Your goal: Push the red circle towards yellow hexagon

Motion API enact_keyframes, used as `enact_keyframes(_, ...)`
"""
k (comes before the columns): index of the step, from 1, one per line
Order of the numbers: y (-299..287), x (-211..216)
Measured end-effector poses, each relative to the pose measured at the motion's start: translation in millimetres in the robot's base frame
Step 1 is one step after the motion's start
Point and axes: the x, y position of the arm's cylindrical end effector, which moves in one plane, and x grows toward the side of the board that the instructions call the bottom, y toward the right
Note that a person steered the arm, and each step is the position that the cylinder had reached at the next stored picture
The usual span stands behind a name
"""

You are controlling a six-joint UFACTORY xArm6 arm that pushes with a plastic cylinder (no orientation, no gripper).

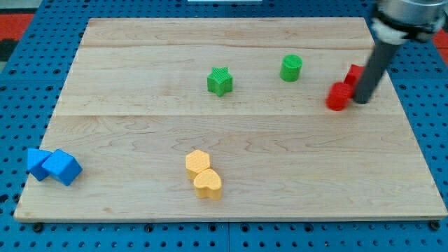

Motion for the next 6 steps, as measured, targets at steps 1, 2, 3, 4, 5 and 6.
enact_keyframes(1,-64.0,27.7)
enact_keyframes(2,-61.2,37.8)
enact_keyframes(3,-8.4,1.0)
enact_keyframes(4,-70.2,-8.1)
enact_keyframes(5,-110.7,11.5)
enact_keyframes(6,-115.3,16.1)
